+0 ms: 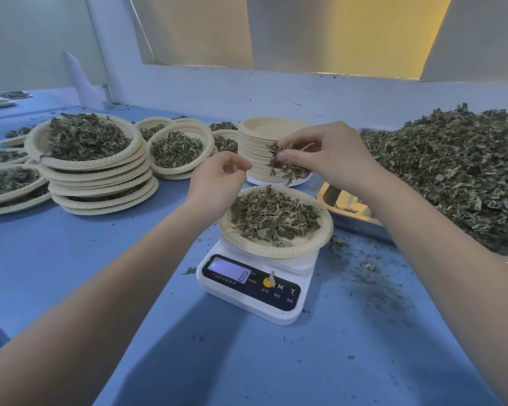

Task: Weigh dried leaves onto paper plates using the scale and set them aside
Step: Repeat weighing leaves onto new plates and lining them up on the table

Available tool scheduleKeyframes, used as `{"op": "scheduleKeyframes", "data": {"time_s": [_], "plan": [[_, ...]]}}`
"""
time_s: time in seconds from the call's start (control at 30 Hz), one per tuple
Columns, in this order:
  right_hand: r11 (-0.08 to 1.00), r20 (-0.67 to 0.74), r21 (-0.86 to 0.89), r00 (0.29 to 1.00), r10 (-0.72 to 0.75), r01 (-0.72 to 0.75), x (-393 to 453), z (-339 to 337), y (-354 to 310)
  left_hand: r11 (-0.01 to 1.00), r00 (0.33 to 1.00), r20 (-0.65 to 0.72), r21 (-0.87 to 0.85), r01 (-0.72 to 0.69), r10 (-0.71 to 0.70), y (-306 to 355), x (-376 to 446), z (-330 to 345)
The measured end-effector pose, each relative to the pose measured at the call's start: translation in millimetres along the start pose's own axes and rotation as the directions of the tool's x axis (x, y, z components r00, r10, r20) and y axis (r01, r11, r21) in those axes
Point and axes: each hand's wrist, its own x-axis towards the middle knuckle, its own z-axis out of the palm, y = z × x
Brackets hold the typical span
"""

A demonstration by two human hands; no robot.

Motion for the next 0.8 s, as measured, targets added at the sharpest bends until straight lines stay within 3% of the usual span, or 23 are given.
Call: {"op": "scheduleKeyframes", "data": {"time_s": [0.4,0.47,0.53,0.63,0.7,0.8], "plan": [[0.995,-0.076,-0.078,0.996,0.049,-0.055,-3,-36,25,0.996,0.996,0.043,0.041,-0.079,0.077,17,-1,18],[0.968,-0.091,-0.238,0.994,0.065,-0.085,-2,-45,33,0.995,0.995,0.06,0.049,-0.083,0.08,22,1,23],[0.856,-0.065,-0.499,0.991,0.116,-0.133,0,-54,42,0.995,0.994,0.073,0.051,-0.08,0.076,26,2,29],[0.707,0.081,-0.688,0.95,0.301,-0.165,-4,-55,51,0.996,0.993,0.089,0.049,-0.076,0.071,29,3,37],[0.735,0.139,-0.662,0.94,0.312,-0.147,-8,-48,54,0.995,0.992,0.1,0.057,-0.08,0.074,31,4,43],[0.834,0.16,-0.546,0.966,0.202,-0.084,-9,-33,55,0.993,0.989,0.119,0.069,-0.093,0.084,34,4,48]]}}
